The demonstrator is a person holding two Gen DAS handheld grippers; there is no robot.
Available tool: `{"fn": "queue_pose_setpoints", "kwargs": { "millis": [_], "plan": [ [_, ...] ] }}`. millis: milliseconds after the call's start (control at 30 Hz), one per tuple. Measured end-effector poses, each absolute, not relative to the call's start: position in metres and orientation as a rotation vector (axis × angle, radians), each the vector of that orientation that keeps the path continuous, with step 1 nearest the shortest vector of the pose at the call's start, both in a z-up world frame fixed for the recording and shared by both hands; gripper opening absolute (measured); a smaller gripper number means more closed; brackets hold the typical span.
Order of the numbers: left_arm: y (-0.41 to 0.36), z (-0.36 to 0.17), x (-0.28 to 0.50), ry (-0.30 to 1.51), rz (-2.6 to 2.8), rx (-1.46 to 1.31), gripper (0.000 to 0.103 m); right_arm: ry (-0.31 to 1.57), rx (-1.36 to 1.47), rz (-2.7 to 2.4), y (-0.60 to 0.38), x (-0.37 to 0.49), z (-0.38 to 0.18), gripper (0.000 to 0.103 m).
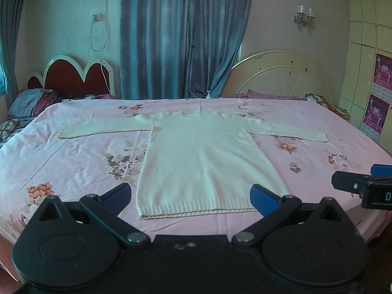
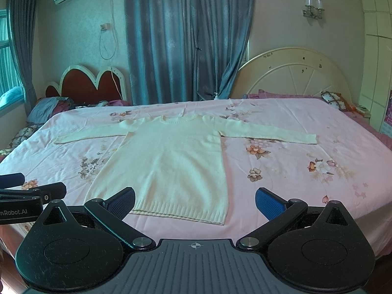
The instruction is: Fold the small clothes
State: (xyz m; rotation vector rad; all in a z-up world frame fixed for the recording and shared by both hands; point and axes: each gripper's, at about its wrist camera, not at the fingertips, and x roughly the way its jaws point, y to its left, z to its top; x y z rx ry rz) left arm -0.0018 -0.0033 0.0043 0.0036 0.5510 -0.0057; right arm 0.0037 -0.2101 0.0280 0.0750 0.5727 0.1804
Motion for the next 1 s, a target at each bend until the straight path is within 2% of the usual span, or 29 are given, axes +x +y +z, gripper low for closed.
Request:
{"fn": "queue_pose_setpoints", "kwargs": {
  "millis": [1000],
  "plan": [
    [-0.002,0.000,0.008,0.562,0.000,-0.001,0.103,0.572,0.083,0.173,-0.219,0.012,0.028,0.103]
  ]
}}
